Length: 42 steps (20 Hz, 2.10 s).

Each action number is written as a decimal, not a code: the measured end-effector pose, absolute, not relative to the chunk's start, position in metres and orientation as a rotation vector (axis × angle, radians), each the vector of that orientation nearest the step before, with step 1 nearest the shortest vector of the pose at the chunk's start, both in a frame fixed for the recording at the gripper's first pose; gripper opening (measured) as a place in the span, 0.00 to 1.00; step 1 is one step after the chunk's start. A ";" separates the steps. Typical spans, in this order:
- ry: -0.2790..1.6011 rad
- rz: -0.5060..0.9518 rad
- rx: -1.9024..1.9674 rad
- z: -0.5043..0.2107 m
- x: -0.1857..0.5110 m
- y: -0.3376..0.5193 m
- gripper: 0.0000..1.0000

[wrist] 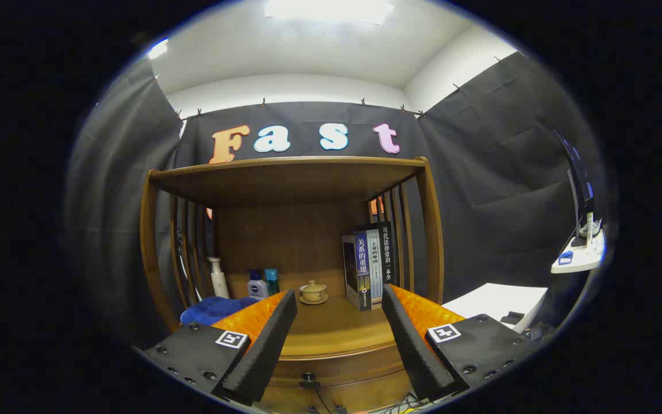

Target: Pull open the drawer, take out the items inside it, and place them on the countertop above the cabinet.

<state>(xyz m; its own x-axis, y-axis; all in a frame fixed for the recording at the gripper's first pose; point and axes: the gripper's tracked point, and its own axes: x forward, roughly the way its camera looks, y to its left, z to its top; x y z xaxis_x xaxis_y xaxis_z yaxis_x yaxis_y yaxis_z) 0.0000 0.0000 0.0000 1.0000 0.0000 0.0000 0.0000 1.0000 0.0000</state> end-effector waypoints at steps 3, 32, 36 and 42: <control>-0.003 0.000 0.029 -0.001 0.000 -0.001 0.98; 0.041 0.110 -0.012 -0.114 0.017 0.036 0.98; 0.085 0.161 -0.016 -0.152 0.022 0.050 0.98; 0.184 0.179 -0.026 -0.213 0.031 0.057 0.98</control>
<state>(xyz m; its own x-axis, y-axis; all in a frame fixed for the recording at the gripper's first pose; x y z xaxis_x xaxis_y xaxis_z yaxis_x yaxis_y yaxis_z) 0.0306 0.0570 -0.2129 0.9672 0.1751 -0.1840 -0.1798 0.9837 -0.0095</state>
